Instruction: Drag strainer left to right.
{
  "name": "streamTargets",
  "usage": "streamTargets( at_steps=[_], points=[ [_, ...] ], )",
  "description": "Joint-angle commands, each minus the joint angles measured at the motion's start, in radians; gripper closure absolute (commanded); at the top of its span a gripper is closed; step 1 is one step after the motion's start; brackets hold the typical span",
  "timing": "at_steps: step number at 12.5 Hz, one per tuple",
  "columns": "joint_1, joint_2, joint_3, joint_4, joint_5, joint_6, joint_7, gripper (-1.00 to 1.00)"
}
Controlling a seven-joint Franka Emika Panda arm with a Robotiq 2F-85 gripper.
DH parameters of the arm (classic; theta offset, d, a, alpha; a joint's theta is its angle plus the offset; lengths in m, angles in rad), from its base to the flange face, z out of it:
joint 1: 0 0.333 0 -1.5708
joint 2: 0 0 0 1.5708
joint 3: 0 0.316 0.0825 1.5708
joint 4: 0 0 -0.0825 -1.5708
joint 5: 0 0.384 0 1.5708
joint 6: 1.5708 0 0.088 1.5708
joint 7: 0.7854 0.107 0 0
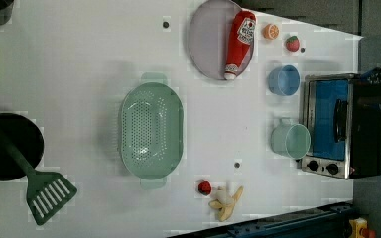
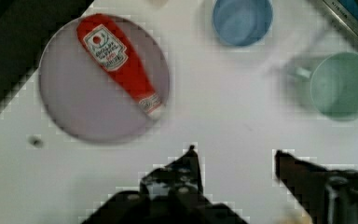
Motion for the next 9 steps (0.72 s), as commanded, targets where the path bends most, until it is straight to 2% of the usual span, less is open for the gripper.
streamTargets(
  at_steps=[1,3,6,9],
  points=[
    [0.016,-0.387,-0.058,-0.141,-0.032,-0.239,0.01,-0.59],
    [0.021,-0.386,-0.05,-0.146,-0.029,-0.237,0.01,-1.0],
    [0.047,-0.361,0.032,-0.15,0.014,-0.226,0.01,-1.0],
    [0.062,-0.291,0.189,-0.151,0.029,-0.144,0.062,-1.0]
  ],
)
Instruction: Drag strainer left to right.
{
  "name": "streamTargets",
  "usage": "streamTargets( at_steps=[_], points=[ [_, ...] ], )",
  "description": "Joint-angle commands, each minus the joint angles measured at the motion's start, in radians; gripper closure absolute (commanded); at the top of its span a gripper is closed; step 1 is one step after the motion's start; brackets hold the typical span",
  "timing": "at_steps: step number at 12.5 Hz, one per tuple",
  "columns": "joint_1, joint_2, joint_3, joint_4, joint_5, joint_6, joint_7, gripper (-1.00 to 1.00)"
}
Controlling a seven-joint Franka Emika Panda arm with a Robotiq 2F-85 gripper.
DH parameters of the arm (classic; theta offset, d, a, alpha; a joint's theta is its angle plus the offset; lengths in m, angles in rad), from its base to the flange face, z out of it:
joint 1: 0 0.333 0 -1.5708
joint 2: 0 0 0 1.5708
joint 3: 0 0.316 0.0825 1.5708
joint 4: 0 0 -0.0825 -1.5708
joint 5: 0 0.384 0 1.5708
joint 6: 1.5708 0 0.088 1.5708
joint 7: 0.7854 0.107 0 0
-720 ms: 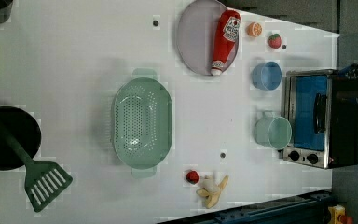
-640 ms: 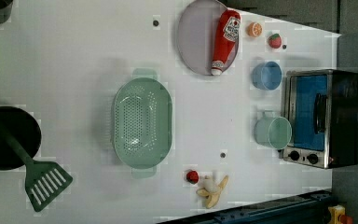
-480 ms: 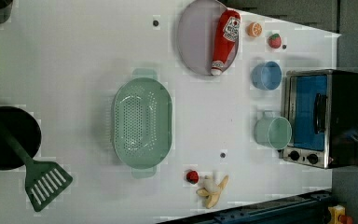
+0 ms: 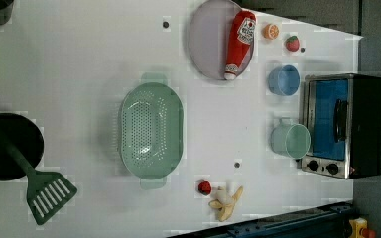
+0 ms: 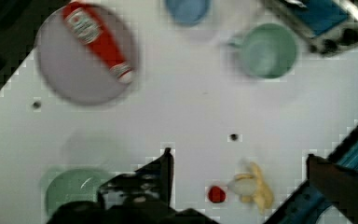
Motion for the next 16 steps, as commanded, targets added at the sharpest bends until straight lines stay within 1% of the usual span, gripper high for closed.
streamTargets(
  at_steps=[1,3,5,8,10,13,14,16],
  points=[
    [0.064,0.176,0.206,-0.055,0.029,0.092,0.107,-1.0],
    [0.066,0.254,0.321,-0.055,0.029,0.174,0.276,-1.0],
    [0.067,0.345,0.421,-0.056,0.029,0.263,0.507,-1.0],
    [0.068,0.496,0.531,-0.058,0.014,0.416,0.87,-1.0],
    [0.075,0.596,0.564,-0.065,-0.035,0.508,1.094,-1.0],
    [0.09,0.756,0.566,-0.068,-0.162,0.586,1.357,-1.0],
    [0.091,0.807,0.565,-0.068,-0.196,0.616,1.412,-1.0],
    [0.091,0.906,0.559,-0.069,-0.245,0.692,1.442,-1.0]
  ],
)
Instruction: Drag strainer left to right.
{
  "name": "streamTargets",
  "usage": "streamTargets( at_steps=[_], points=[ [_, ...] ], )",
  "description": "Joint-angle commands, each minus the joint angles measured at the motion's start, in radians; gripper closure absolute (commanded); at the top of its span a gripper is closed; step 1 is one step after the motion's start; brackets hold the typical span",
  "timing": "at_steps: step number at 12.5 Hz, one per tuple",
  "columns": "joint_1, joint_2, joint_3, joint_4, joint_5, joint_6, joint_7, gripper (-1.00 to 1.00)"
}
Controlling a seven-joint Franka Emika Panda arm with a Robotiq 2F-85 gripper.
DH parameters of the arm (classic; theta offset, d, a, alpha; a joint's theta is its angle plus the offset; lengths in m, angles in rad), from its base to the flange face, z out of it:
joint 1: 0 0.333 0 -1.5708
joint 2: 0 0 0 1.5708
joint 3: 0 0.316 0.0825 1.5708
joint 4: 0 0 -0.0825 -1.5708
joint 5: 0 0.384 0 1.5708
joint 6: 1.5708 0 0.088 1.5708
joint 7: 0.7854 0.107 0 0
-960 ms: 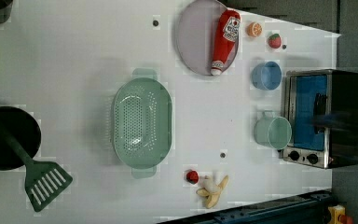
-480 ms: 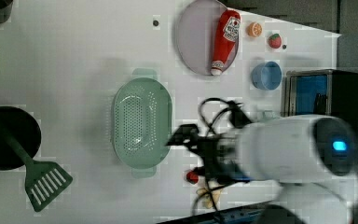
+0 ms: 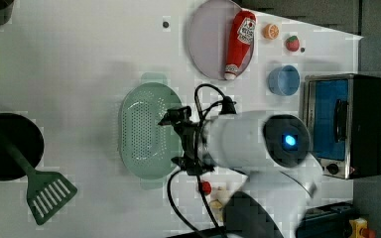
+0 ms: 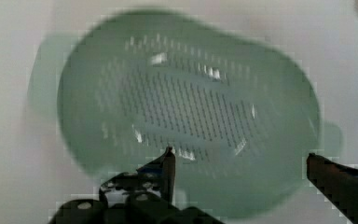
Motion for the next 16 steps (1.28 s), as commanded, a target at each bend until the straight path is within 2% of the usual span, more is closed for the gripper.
streamTargets(
  at_steps=[1,5,11,16],
  points=[
    [-0.017,0.122,-0.032,-0.009,-0.044,0.112,0.183,-1.0],
    [-0.017,0.228,-0.09,-0.048,-0.071,0.31,0.184,-1.0],
    [-0.021,0.221,-0.178,-0.149,-0.099,0.4,0.179,-1.0],
    [-0.079,0.14,-0.188,-0.263,-0.099,0.448,0.155,-1.0]
  ],
)
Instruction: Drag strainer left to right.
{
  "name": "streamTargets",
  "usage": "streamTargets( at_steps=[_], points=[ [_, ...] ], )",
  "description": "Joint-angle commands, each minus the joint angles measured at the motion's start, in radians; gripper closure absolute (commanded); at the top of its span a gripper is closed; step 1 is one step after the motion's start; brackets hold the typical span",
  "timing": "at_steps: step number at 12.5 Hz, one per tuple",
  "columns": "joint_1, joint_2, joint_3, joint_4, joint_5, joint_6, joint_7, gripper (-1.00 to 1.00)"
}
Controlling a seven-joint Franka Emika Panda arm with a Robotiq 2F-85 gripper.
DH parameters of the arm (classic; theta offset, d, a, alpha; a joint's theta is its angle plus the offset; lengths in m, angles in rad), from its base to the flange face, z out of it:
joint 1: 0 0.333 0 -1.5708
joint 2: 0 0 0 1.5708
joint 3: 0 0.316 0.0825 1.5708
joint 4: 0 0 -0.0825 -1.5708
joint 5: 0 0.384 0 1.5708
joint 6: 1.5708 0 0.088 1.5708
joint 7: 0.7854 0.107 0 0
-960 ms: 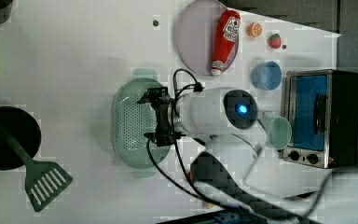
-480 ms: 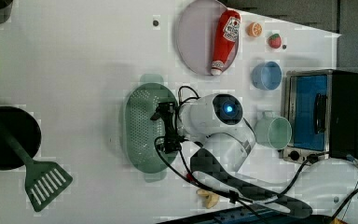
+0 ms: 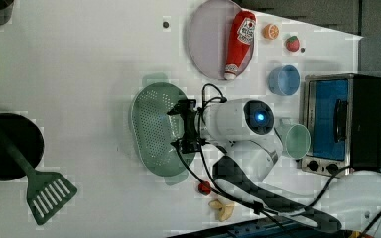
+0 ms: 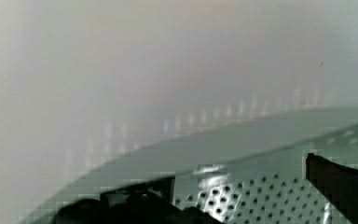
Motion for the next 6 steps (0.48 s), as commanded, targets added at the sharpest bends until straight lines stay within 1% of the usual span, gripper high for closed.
streamTargets(
  at_steps=[1,3,6],
  points=[
    [-0.054,-0.093,0.003,-0.098,-0.001,0.042,0.021,-1.0],
    [-0.089,-0.121,0.001,-0.143,-0.001,0.045,0.011,-1.0],
    [-0.134,-0.143,-0.021,-0.191,-0.001,0.076,-0.072,-1.0]
  ],
)
